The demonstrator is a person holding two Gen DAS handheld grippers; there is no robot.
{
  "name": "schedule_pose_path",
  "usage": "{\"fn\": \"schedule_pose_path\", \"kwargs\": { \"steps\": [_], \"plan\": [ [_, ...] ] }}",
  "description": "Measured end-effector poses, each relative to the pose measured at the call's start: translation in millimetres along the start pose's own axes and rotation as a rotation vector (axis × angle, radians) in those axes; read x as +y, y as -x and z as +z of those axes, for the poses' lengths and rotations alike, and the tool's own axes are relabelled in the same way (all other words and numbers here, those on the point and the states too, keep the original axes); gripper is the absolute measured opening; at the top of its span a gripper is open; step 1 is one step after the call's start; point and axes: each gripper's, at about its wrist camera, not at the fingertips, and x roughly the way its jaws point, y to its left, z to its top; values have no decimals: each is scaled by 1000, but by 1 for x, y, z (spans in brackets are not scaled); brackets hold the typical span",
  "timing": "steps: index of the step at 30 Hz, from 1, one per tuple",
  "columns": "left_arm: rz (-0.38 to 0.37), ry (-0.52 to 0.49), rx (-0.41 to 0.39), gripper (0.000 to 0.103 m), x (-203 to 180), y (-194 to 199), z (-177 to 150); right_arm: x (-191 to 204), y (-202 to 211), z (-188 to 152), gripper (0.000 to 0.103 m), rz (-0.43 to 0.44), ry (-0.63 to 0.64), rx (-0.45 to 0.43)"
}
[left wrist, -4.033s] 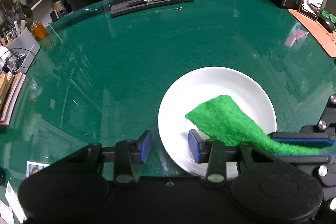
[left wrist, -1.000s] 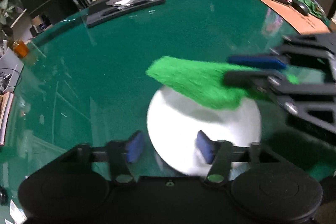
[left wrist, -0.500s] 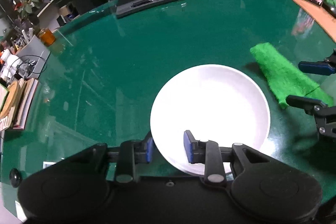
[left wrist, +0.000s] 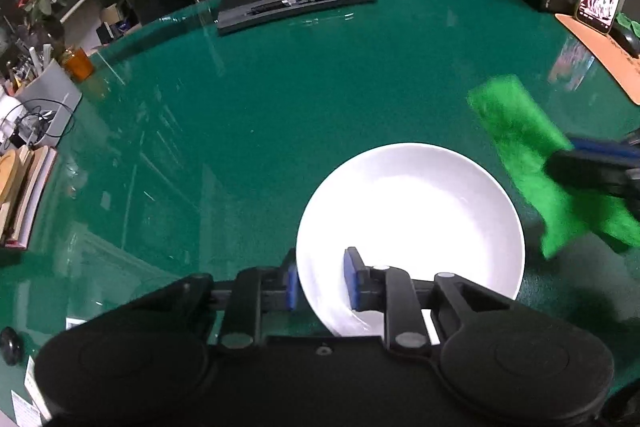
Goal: Clean bowl
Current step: 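Wipe the cloth across the bowl interior with the right tool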
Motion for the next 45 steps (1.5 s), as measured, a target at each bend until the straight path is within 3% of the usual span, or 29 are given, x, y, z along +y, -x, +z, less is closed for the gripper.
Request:
{"fn": "schedule_pose_path", "kwargs": {
  "steps": [1, 3, 5, 7, 12, 15, 17, 19, 27, 32, 34, 38, 41, 45],
  "plan": [
    [1, 0, -2, 24, 0, 0, 0, 1, 0, 2, 5, 14, 0, -4],
    [-1, 2, -6, 23, -1, 0, -1, 16, -10, -3, 5, 136, 68, 68],
    [-3, -2, -5, 23, 0, -1, -1, 25, -16, -11, 5, 169, 143, 95],
    [-7, -7, -4, 24, 0, -1, -3, 25, -18, -10, 5, 165, 166, 93],
    [-4, -2, -10, 25, -3, 1, -9, 9, -26, -4, 6, 40, 161, 69],
    [-2, 0, -9, 25, -3, 1, -9, 14, -24, -3, 6, 65, 182, 79],
    [1, -3, -9, 26, -4, 0, -9, 23, -18, -7, 6, 149, 188, 97],
    [1, -3, -8, 26, -4, 0, -10, 31, -20, -7, 6, 167, 198, 104],
    [-17, 22, 8, 27, -1, 1, -10, 10, -35, 0, 7, 0, 173, 58],
    [-28, 28, 12, 27, 0, 3, -11, 11, -37, 2, 9, -10, 184, 71],
    [-47, 40, 10, 27, 1, 4, -14, 9, -34, 15, 9, 19, 132, 39],
    [-90, 55, 11, 27, 6, 7, -22, 14, -42, 34, 9, 64, 159, -4],
    [-99, 60, 10, 27, 8, 7, -25, 18, -61, 35, 9, 97, 213, 46],
    [-99, 55, 7, 29, 8, 8, -28, 25, -83, 28, 14, 161, 304, 185]
  ]
}}
